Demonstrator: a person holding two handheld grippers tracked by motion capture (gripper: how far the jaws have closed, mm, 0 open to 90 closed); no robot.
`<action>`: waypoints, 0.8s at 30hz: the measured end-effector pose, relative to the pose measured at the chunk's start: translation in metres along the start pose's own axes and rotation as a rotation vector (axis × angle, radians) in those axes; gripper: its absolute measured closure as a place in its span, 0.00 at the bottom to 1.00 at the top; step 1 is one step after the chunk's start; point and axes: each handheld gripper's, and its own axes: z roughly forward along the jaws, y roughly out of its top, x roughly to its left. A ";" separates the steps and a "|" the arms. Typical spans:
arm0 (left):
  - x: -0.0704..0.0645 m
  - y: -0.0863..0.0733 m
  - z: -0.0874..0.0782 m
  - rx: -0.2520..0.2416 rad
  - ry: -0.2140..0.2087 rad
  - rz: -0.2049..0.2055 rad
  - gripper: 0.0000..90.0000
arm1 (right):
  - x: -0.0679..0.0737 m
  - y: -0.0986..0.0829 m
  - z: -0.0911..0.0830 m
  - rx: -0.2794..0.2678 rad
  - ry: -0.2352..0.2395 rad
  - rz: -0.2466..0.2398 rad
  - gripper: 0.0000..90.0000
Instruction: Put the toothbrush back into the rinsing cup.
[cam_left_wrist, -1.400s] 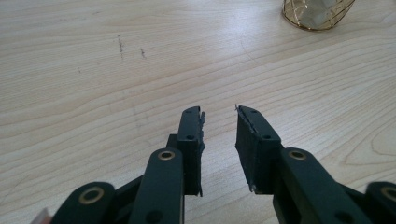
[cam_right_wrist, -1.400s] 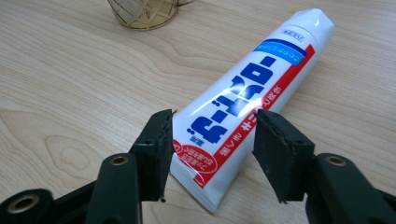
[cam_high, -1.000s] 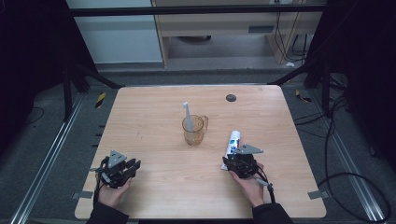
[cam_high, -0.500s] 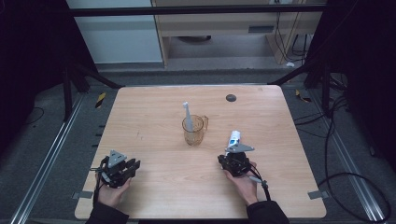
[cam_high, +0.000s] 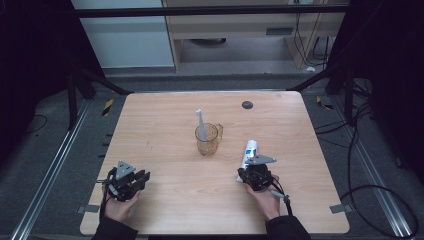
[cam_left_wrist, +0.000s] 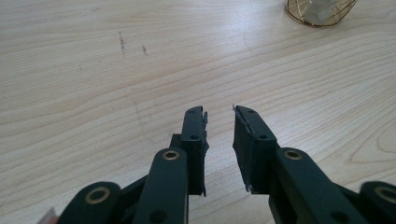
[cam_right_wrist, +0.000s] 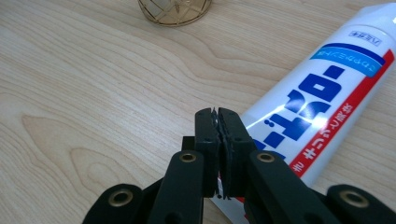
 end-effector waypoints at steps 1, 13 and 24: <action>0.000 0.000 0.000 0.001 0.000 0.000 0.81 | -0.001 0.000 0.000 0.001 -0.005 -0.001 0.97; 0.000 0.000 0.001 0.003 0.003 0.002 0.82 | 0.006 0.003 0.014 0.001 0.015 -0.013 1.00; 0.001 0.000 0.000 0.000 0.003 -0.002 0.82 | 0.005 0.001 0.017 0.025 -0.006 -0.026 1.00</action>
